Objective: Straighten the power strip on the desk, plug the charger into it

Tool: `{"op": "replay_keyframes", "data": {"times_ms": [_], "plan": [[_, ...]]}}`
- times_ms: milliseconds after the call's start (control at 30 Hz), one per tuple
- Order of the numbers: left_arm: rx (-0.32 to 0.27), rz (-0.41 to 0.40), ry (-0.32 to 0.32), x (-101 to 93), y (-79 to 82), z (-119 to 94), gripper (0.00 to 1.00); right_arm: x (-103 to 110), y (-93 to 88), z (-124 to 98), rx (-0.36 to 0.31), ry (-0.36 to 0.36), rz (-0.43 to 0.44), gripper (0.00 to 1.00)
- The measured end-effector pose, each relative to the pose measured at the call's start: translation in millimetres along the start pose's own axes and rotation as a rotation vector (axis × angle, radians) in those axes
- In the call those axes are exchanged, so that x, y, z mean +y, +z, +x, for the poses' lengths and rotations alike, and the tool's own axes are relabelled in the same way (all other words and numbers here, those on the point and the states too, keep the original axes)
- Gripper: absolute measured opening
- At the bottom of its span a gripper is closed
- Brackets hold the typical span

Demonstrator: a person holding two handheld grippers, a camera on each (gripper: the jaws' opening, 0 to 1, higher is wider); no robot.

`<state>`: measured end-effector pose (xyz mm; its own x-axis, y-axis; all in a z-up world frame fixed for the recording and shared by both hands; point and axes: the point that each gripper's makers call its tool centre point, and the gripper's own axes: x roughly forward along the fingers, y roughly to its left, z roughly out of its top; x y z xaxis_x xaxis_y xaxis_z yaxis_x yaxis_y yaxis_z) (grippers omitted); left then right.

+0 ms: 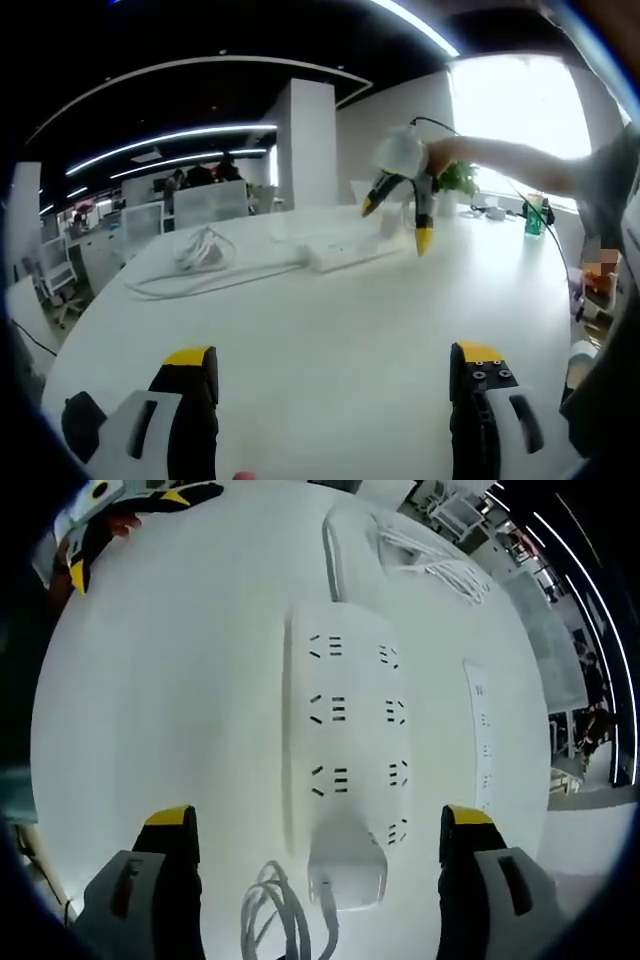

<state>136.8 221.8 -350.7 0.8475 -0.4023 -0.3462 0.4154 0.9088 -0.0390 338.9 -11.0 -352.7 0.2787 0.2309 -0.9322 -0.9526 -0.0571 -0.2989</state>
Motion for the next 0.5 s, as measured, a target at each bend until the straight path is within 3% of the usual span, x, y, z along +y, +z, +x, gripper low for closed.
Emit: {"op": "replay_keyframes", "data": {"times_ms": [233,500], "plan": [[0.004,0.007,-0.001,-3.3,2.3,1.1,1.0,-3.3,-0.8,-13.3,-0.095,-0.034,0.066,1.0],[0.003,0.016,-0.001,-7.7,9.4,3.5,1.0,-6.1,-14.8,-34.3,-0.202,-0.086,0.161,1.0]]}}
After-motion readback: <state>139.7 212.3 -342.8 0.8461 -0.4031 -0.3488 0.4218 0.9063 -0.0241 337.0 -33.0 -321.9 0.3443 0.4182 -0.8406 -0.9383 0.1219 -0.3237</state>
